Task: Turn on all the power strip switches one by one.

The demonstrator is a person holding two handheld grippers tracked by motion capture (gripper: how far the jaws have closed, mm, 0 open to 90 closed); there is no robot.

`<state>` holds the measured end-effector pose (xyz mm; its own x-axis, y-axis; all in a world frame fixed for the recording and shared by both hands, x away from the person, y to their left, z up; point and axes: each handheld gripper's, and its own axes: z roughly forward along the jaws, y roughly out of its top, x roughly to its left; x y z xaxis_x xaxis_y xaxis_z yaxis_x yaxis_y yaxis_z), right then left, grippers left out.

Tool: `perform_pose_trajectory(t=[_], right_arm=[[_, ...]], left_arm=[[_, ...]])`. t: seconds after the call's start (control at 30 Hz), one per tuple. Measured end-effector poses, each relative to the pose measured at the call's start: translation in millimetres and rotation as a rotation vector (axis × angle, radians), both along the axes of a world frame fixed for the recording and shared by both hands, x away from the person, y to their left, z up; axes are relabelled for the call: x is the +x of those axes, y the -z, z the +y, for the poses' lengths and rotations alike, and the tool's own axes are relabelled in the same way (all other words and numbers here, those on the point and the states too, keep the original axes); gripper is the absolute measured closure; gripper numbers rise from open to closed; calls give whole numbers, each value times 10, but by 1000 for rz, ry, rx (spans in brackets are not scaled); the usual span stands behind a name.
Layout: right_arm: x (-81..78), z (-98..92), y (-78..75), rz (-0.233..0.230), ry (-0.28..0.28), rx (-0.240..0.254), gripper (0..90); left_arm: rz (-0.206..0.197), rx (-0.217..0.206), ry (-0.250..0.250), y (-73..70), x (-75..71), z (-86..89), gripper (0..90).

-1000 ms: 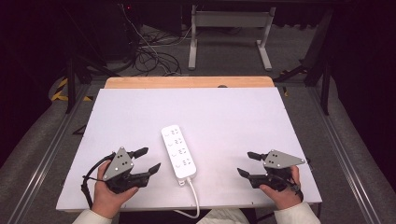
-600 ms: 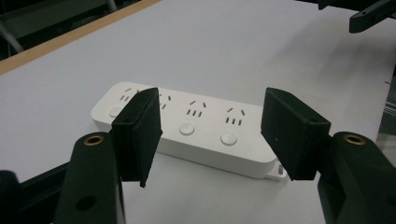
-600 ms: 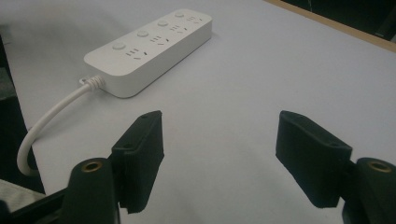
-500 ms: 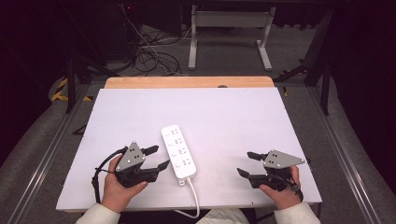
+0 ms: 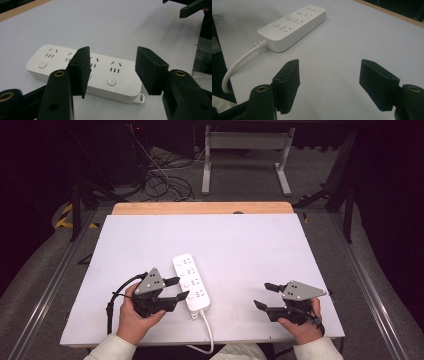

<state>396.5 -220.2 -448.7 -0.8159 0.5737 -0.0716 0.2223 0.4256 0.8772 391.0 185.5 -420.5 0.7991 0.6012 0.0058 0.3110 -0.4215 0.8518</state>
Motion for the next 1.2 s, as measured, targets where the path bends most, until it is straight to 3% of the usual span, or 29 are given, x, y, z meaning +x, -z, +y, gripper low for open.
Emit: perform_pose_trajectory(t=[0.2, 0.3, 0.4, 0.73, 0.8, 0.9, 1.07, 1.2], right_arm=[[-1, 0, -1, 1, -2, 1, 339], [-2, 3, 0, 1, -5, -3, 341], [-3, 0, -1, 1, -7, -2, 342], [-4, 2, 1, 2, -11, -2, 348], [-4, 3, 1, 2, -12, -3, 350], [-3, 3, 2, 3, -13, -4, 351], [-5, 6, 4, 7, -14, -4, 352], [-4, 6, 4, 4, -15, -5, 352]], left_arm=[[14, 20, 13, 17, 41, -34, 621], [19, 37, 17, 20, 58, -73, 770], [65, 54, 32, 32, 78, -132, 889], [120, 95, 48, 66, 163, -223, 898], [153, 108, 44, 89, 206, -234, 898], [172, 114, 45, 103, 231, -241, 899], [231, 158, 47, 152, 291, -288, 899], [241, 194, 41, 185, 314, -314, 899]])
